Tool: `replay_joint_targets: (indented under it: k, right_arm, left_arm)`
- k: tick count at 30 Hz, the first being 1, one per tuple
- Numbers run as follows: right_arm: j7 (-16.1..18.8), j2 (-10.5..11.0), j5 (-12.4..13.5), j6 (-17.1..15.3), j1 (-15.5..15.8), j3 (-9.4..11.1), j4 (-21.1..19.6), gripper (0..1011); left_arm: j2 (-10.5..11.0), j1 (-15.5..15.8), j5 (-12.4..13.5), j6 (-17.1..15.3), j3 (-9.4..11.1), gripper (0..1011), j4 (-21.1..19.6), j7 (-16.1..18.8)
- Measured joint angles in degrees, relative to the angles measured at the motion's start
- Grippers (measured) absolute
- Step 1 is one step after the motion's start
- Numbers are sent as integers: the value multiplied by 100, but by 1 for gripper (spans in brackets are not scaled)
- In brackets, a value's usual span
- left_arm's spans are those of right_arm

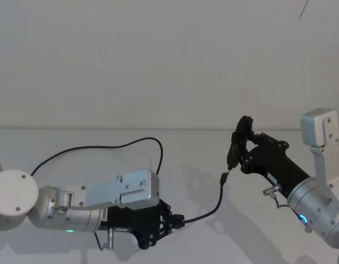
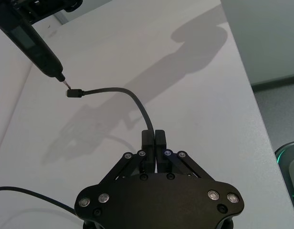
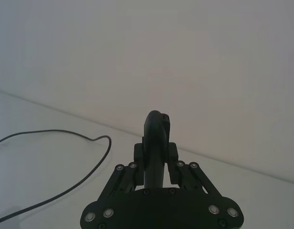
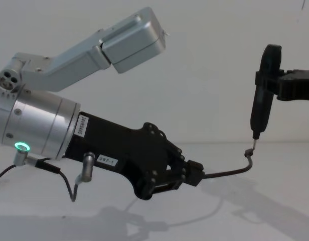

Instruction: Pick up the data cable with the one hand.

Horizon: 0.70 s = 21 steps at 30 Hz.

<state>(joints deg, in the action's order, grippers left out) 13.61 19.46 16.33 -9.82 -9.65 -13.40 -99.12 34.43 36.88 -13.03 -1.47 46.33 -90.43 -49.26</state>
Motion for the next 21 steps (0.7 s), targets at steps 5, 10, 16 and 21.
replay_joint_targets:
  k: [5, 10, 16, 21]
  right_arm:
    - [21, -15, -27, 21, 2, 9, 6, 279]
    - [35, -35, -73, 35, 3, 19, 15, 279]
    - [21, -68, -169, 95, 0, 21, 40, 279]
    - [-45, -107, -280, 179, -3, 21, 66, 279]
  left_arm:
    - [0, 0, 0, 0, 0, 40, 0, 0]
    - [0, 0, 0, 0, 0, 40, 0, 0]
    - [0, 0, 0, 0, 0, 40, 0, 0]
    - [0, 0, 0, 0, 0, 40, 0, 0]
